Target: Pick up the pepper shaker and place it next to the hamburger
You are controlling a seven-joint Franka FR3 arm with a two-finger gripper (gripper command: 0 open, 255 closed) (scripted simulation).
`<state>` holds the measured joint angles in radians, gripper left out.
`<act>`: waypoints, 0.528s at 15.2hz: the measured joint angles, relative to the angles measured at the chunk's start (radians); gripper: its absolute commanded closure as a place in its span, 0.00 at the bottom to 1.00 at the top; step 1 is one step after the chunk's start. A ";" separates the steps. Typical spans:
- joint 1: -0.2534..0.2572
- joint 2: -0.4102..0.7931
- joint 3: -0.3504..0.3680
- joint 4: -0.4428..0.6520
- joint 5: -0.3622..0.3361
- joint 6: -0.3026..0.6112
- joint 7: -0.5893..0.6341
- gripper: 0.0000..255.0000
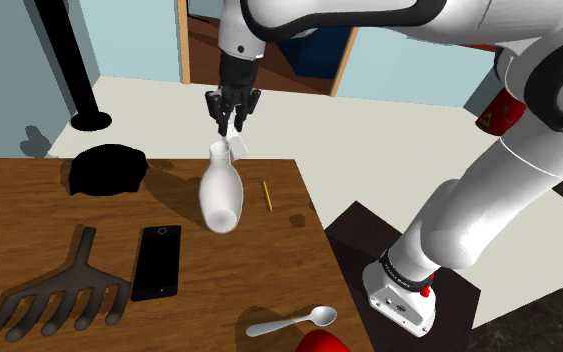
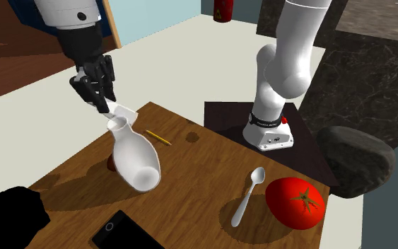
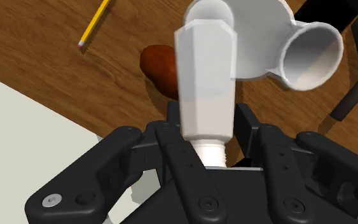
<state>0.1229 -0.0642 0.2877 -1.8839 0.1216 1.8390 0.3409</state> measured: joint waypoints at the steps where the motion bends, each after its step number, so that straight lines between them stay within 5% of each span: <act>1: -0.001 0.044 0.001 0.049 -0.013 -0.007 0.004 1.00; 8: 0.011 0.350 -0.007 0.434 -0.100 -0.096 0.020 1.00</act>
<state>0.1344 0.2854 0.2803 -1.4500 0.0217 1.7427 0.3612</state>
